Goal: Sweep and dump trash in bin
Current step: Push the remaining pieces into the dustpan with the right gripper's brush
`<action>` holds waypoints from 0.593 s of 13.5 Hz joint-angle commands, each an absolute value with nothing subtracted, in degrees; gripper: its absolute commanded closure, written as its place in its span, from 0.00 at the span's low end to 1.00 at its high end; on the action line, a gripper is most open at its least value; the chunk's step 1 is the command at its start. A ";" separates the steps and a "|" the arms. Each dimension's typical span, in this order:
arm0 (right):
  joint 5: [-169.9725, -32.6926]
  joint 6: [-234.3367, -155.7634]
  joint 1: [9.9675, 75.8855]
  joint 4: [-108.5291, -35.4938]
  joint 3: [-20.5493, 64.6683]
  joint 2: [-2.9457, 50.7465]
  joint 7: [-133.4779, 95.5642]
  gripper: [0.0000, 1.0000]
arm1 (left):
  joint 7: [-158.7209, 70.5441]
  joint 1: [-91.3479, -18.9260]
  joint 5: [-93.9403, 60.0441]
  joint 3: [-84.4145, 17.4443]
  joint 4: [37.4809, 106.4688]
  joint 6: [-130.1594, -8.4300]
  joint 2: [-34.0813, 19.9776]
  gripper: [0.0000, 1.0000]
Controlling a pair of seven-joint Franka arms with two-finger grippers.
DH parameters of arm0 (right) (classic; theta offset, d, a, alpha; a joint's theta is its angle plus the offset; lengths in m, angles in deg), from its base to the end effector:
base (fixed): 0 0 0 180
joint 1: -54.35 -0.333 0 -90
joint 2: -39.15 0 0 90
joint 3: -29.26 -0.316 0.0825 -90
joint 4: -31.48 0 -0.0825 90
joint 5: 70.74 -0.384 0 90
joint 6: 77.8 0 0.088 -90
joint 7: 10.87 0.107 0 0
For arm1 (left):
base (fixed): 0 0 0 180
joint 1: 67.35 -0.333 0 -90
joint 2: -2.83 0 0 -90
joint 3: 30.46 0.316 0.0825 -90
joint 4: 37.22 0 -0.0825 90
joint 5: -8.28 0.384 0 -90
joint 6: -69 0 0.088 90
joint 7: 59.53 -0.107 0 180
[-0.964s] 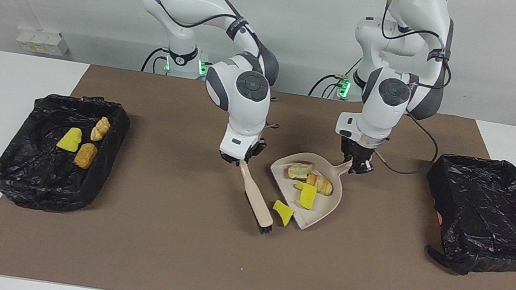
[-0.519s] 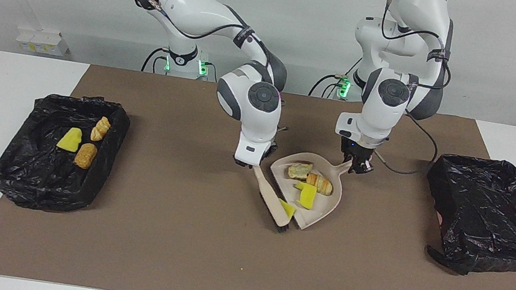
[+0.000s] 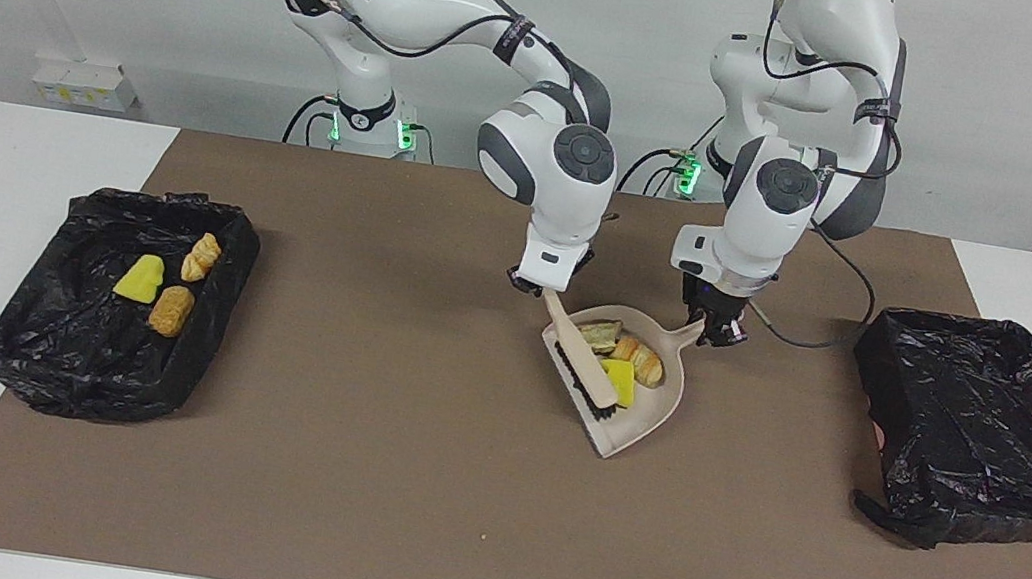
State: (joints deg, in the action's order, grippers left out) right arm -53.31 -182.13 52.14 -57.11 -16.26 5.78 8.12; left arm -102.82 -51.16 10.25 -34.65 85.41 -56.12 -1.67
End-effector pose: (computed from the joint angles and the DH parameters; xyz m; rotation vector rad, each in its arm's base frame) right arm 0.5201 0.4156 0.3784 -2.9882 -0.8263 0.2683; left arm 0.5135 -0.1891 0.3656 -2.6393 1.6757 0.0602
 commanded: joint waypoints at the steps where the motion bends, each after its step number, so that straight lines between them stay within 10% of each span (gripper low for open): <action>1: -52.73 -181.78 52.77 -58.87 -19.24 6.55 11.44 1.00 | -100.42 -51.53 9.95 -34.76 85.12 -56.07 -0.95 1.00; 8: -52.20 -182.92 54.88 -58.35 -20.57 8.39 11.45 1.00 | -101.10 -52.85 9.95 -34.76 84.51 -56.07 -1.12 1.00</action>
State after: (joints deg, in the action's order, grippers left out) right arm -53.31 -182.16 53.53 -57.54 -19.34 7.40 10.77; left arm -100.93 -51.58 10.24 -34.58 85.19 -56.15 -1.67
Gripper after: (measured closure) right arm 0.740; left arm 0.687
